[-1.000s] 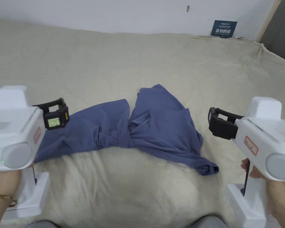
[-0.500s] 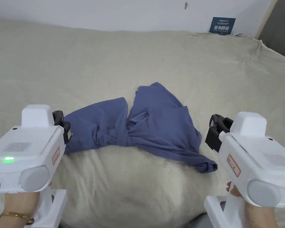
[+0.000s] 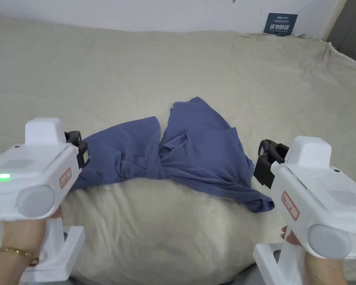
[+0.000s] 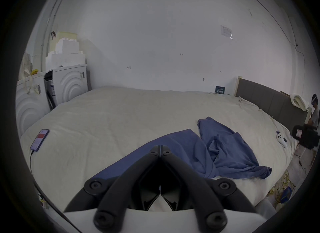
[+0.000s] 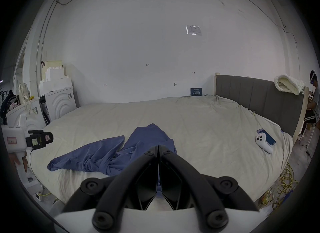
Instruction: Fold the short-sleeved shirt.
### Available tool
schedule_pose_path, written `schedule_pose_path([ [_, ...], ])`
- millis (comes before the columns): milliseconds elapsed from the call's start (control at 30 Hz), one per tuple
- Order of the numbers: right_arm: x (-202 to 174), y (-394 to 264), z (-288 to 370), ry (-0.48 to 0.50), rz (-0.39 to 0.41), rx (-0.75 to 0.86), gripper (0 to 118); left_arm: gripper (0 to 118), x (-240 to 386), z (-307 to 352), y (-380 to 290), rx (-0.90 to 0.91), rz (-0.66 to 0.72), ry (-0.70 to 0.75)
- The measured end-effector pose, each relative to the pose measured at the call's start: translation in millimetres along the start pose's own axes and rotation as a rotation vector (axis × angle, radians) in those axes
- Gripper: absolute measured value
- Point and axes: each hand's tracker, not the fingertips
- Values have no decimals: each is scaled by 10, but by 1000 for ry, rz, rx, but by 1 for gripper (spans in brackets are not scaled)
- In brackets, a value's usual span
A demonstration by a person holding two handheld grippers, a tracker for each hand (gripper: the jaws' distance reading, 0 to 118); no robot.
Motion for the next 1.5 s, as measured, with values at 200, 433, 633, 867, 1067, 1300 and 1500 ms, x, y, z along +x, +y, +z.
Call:
schedule_pose_path([
  [200, 16, 48, -71, -3, 10, 3, 0, 0, 128, -401, 495, -12, -33, -75],
  [433, 28, 145, -178, -6, 11, 4, 0, 0, 402, -1105, 1014, -84, -109, -150],
  [633, 58, 208, -322, -13, 3, -6, 0, 28, 632, -1765, 1259, -247, -74, -227],
  [867, 146, 226, -523, -24, -10, -48, 0, 118, 845, -2514, 1303, -422, -103, -259],
  [1067, 238, 171, -700, -30, -7, -76, 0, 118, 1021, -3112, 1113, -668, -226, -189],
  [1300, 310, 80, -868, -42, -6, -110, 0, 118, 1172, -3545, 798, -773, -258, -152],
  [1500, 353, -23, -967, -44, -17, -133, 0, 87, 1231, -3709, 571, -781, -304, -100],
])
